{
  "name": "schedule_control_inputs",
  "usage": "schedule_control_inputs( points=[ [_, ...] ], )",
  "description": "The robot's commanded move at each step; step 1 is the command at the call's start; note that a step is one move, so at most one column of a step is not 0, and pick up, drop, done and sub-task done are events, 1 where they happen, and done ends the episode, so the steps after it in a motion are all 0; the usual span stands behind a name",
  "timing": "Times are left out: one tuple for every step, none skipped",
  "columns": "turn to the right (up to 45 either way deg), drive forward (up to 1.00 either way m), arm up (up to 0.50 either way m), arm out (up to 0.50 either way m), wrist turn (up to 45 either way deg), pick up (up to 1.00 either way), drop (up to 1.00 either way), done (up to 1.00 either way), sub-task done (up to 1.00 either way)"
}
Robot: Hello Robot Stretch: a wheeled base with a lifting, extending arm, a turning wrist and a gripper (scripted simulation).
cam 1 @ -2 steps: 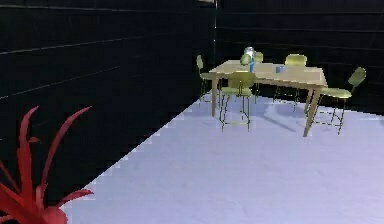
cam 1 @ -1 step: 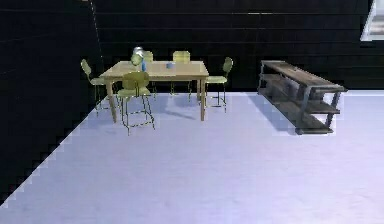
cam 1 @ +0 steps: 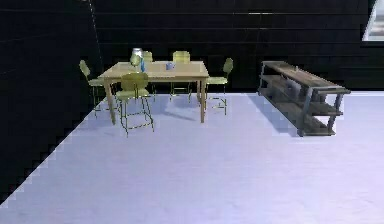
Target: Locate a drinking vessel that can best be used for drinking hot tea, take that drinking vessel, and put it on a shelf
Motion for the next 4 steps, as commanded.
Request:
schedule_control_inputs(
  points=[
    [18.0, 0.0, 0.0, 0.0, 0.0, 0.0, 0.0, 0.0, 0.0],
    [0.0, 1.0, 0.0, 0.0, 0.0, 0.0, 0.0, 0.0, 0.0],
    [3.0, 0.0, 0.0, 0.0, 0.0, 0.0, 0.0, 0.0, 0.0],
    [0.0, 1.0, 0.0, 0.0, 0.0, 0.0, 0.0, 0.0, 0.0]
  ],
)
